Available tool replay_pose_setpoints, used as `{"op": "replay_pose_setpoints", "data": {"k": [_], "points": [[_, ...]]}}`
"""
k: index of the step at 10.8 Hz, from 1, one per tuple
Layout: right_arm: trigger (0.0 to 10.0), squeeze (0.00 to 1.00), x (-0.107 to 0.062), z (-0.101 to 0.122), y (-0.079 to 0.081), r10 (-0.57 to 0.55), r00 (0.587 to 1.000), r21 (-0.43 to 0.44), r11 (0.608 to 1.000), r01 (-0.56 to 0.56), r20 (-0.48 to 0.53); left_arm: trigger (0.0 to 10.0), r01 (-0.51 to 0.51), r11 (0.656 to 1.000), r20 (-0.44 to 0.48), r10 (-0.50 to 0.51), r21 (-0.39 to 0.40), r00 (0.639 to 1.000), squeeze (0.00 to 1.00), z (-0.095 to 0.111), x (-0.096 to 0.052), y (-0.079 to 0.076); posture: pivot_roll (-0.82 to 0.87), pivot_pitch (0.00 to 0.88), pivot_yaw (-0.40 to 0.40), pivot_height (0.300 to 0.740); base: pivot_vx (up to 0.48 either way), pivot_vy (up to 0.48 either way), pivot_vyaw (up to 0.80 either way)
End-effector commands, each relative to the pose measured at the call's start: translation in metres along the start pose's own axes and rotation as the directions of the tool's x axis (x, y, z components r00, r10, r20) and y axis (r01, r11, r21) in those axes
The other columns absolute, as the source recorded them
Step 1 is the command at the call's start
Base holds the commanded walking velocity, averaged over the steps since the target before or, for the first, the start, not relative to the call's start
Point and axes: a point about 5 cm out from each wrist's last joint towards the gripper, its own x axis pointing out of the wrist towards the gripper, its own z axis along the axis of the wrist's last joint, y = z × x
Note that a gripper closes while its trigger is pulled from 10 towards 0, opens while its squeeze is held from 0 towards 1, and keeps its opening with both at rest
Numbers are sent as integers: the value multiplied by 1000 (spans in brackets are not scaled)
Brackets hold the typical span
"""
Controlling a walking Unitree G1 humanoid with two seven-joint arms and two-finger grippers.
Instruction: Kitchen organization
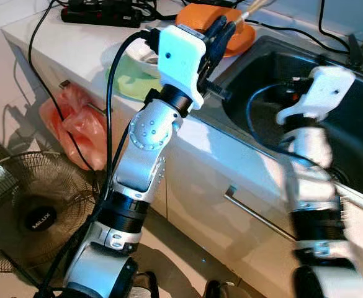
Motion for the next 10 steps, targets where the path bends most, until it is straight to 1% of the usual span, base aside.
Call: {"op": "replay_pose_setpoints", "data": {"k": [1,2,3,4,5,6,7,10], "points": [[10000,0,2,5,2,19,999,-59,998,-17,32,10000,11,1000,13,-10,-24,1000,0,4,0,-2,32,119,12,740,0,0,0],[10000,0,-2,1,1,32,998,-181,983,-23,47,10000,9,999,12,-8,-48,1000,0,5,0,-1,41,116,13,740,0,0,0],[10000,0,-6,-4,3,57,997,-272,962,-41,54,10000,7,997,11,-6,-79,1000,0,6,-2,0,42,112,16,740,0,0,0],[10000,0,-10,-7,9,107,993,-362,929,-80,56,10000,7,996,5,-7,-90,1000,0,5,-3,-1,42,109,18,740,0,0,0],[10000,0,-14,-11,13,134,990,-409,907,-100,55,10000,14,990,-3,-15,-138,1000,0,4,-4,-2,42,107,21,740,0,0,0],[10000,0,-16,-13,16,148,987,-428,897,-109,58,10000,37,985,-15,-40,-169,999,0,2,-5,-5,42,107,22,740,0,0,0],[10000,0,-18,-14,19,152,986,-431,896,-111,63,10000,91,974,-41,-101,-205,994,0,-2,-7,-13,42,107,22,740,0,0,0],[10000,0,-18,-13,22,147,986,-430,897,-101,76,10000,134,949,-89,-165,-285,982,0,-9,-14,-19,50,137,27,740,0,0,0]]}}
